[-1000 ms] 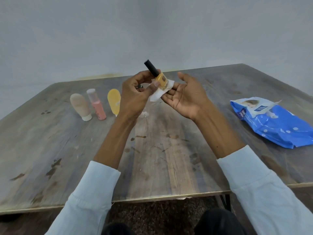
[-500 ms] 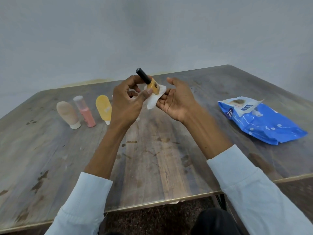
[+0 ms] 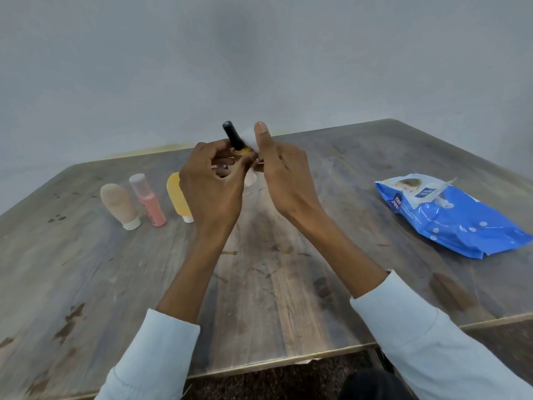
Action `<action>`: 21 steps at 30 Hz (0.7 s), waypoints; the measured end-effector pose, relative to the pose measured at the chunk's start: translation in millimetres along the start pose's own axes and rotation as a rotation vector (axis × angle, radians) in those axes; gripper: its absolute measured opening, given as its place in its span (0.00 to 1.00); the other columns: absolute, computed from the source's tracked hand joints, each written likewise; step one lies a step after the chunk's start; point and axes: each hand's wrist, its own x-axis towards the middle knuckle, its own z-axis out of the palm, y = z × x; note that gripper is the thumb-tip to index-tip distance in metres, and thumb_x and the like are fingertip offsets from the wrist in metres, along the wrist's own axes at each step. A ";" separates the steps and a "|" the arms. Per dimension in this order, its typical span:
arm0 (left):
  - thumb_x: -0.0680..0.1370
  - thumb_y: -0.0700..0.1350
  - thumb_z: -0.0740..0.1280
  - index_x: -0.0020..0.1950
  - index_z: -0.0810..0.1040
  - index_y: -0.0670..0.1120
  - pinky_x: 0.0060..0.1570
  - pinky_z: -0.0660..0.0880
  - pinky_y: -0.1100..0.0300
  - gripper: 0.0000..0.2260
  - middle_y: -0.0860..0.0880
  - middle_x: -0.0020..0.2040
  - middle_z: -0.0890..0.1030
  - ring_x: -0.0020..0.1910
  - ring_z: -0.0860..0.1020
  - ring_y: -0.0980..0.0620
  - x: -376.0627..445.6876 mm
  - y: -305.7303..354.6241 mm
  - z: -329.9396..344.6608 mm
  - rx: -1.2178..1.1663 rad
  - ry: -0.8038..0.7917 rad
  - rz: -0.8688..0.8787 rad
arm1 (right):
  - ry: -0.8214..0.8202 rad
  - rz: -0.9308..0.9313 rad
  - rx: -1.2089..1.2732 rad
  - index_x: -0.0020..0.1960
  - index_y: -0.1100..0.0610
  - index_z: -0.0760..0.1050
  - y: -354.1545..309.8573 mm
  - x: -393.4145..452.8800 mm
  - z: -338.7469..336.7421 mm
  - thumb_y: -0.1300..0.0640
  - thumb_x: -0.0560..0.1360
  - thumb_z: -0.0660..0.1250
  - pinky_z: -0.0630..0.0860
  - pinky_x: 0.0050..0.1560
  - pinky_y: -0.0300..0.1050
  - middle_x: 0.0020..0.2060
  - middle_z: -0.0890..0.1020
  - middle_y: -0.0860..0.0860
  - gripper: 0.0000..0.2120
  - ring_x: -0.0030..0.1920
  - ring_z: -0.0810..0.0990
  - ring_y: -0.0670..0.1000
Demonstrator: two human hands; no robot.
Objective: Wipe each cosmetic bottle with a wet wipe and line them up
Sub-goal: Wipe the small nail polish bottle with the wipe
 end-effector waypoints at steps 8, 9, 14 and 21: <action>0.74 0.46 0.83 0.62 0.85 0.45 0.46 0.83 0.63 0.19 0.53 0.47 0.87 0.44 0.86 0.57 -5.7 14.9 2.2 -0.085 -0.074 0.007 | -0.047 0.090 0.128 0.42 0.59 0.86 -0.2 5.1 -5.2 0.33 0.86 0.51 0.83 0.62 0.62 0.36 0.87 0.55 0.38 0.43 0.88 0.55; 0.74 0.45 0.83 0.62 0.85 0.44 0.46 0.83 0.63 0.18 0.53 0.47 0.87 0.45 0.87 0.57 -6.6 16.2 3.1 -0.076 -0.081 0.026 | -0.048 0.104 0.145 0.39 0.54 0.87 -1.4 5.8 -7.6 0.35 0.87 0.50 0.83 0.64 0.59 0.35 0.87 0.54 0.37 0.43 0.88 0.53; 0.74 0.48 0.82 0.64 0.85 0.45 0.47 0.85 0.58 0.20 0.51 0.48 0.87 0.45 0.87 0.56 -3.6 9.1 1.2 -0.071 0.007 -0.047 | 0.010 0.032 0.086 0.33 0.64 0.62 0.3 6.1 -3.4 0.34 0.86 0.50 0.81 0.53 0.73 0.28 0.68 0.59 0.37 0.33 0.75 0.63; 0.75 0.46 0.81 0.66 0.84 0.45 0.50 0.84 0.58 0.20 0.53 0.50 0.87 0.48 0.87 0.57 -9.8 13.1 6.8 -0.053 -0.034 0.028 | -0.050 0.072 0.125 0.44 0.54 0.87 1.4 6.6 -7.2 0.33 0.87 0.49 0.82 0.64 0.63 0.38 0.88 0.53 0.36 0.47 0.88 0.55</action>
